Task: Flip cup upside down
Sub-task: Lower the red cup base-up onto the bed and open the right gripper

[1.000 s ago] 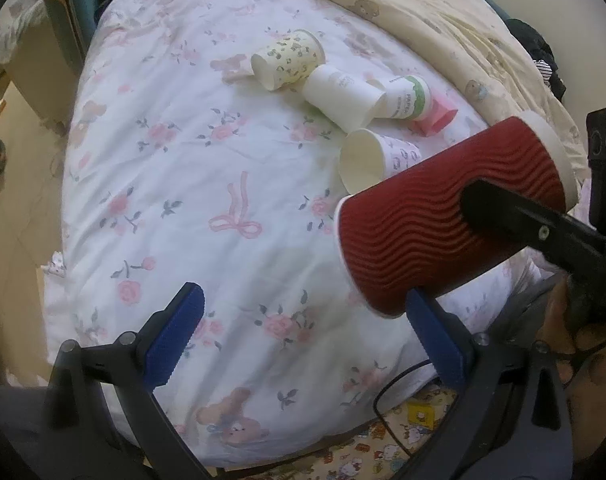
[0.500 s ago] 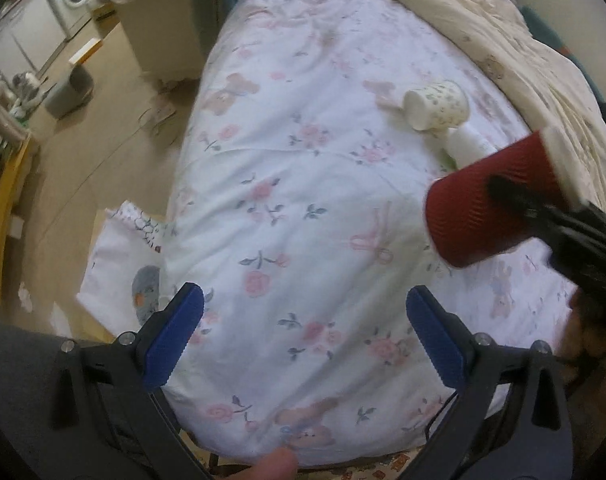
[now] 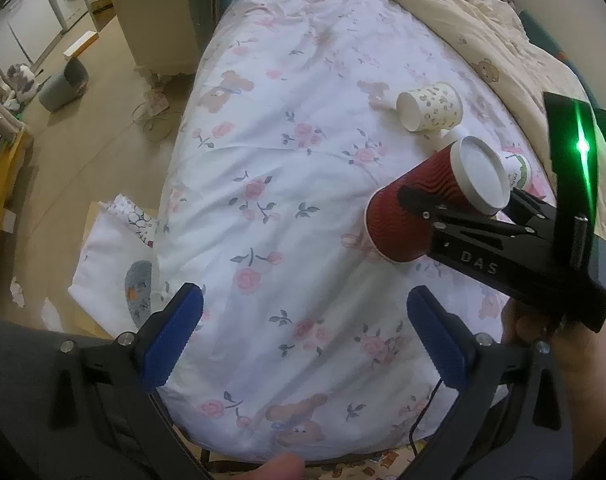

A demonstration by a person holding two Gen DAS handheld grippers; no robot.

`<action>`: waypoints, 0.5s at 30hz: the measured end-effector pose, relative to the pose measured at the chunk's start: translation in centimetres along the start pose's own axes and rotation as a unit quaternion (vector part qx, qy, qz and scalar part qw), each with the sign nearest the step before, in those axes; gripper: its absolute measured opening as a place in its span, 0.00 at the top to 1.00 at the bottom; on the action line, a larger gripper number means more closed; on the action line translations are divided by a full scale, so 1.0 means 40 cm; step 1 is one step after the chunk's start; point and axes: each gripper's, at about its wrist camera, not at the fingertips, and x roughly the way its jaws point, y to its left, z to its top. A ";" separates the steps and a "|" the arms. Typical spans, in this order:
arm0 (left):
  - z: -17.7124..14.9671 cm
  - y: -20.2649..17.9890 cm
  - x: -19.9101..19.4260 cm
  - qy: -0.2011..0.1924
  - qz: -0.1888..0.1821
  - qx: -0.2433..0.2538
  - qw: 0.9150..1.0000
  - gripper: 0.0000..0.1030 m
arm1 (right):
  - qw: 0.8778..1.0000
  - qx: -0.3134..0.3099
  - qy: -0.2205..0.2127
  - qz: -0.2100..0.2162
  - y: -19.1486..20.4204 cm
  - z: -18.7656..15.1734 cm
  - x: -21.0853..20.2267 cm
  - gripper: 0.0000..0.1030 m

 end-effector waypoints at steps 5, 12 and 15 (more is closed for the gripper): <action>-0.002 -0.007 -0.006 -0.008 0.004 0.009 1.000 0.02 | 1.000 0.015 0.002 0.016 -0.007 -0.006 -0.007 0.00; -0.023 -0.032 0.007 0.006 -0.026 0.023 0.999 0.01 | 0.998 0.044 -0.042 0.035 -0.037 -0.030 -0.134 0.00; -0.044 -0.053 0.003 0.002 -0.030 0.041 0.999 0.01 | 0.995 0.059 -0.067 0.035 -0.054 -0.070 -0.214 0.00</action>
